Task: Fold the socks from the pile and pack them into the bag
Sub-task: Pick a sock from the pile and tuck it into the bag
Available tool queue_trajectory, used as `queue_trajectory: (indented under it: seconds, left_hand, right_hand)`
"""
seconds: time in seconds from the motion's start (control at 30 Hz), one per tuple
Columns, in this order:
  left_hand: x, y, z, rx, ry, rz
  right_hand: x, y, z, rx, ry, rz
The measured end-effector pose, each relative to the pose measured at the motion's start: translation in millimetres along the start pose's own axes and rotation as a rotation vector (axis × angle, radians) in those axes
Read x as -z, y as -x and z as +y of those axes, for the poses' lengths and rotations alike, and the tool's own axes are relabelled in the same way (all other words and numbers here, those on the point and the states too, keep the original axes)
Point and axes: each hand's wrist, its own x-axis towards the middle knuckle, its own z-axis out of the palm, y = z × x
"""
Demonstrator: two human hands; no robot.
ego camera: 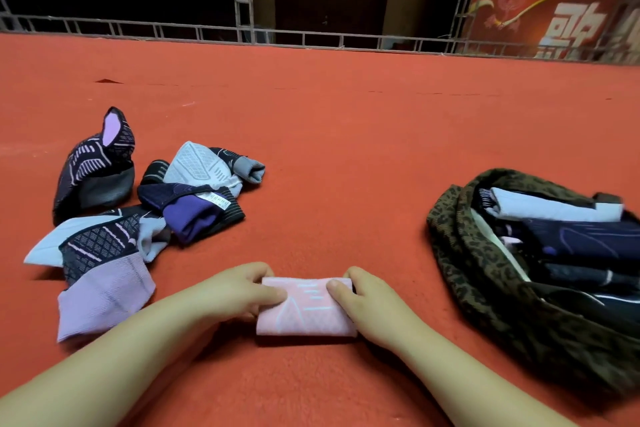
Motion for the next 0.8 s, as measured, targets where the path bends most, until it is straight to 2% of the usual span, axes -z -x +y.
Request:
queue_trajectory:
  seconds: [0.1, 0.23, 0.3, 0.37, 0.5, 0.57, 0.63, 0.7, 0.8]
  left_hand:
    - [-27, 0, 6, -0.029, 0.260, 0.093]
    - [-79, 3, 50, -0.154, 0.440, 0.163]
    - [-100, 5, 75, -0.242, 0.509, 0.146]
    - [-120, 9, 105, -0.285, 0.475, 0.110]
    - [-162, 12, 154, -0.342, 0.476, -0.020]
    - [-185, 9, 173, -0.365, 0.476, -0.058]
    - [-208, 1, 188, -0.458, 0.386, -0.029]
    - [-225, -5, 200, -0.573, 0.197, 0.006]
    - [-242, -6, 211, -0.597, -0.261, -0.050]
  right_hand:
    - [13, 15, 7, -0.092, -0.229, 0.025]
    - [55, 48, 23, -0.150, -0.509, 0.146]
    - [85, 70, 30, -0.124, -0.523, 0.214]
    - [119, 94, 36, -0.112, -0.528, 0.246]
    - [181, 130, 56, -0.183, -0.507, 0.141]
    - [210, 143, 71, -0.191, -0.498, 0.165]
    - [234, 153, 87, -0.216, -0.545, 0.254]
    - [254, 159, 106, -0.260, -0.632, 0.336]
    - [272, 162, 135, -0.312, -0.756, 0.420]
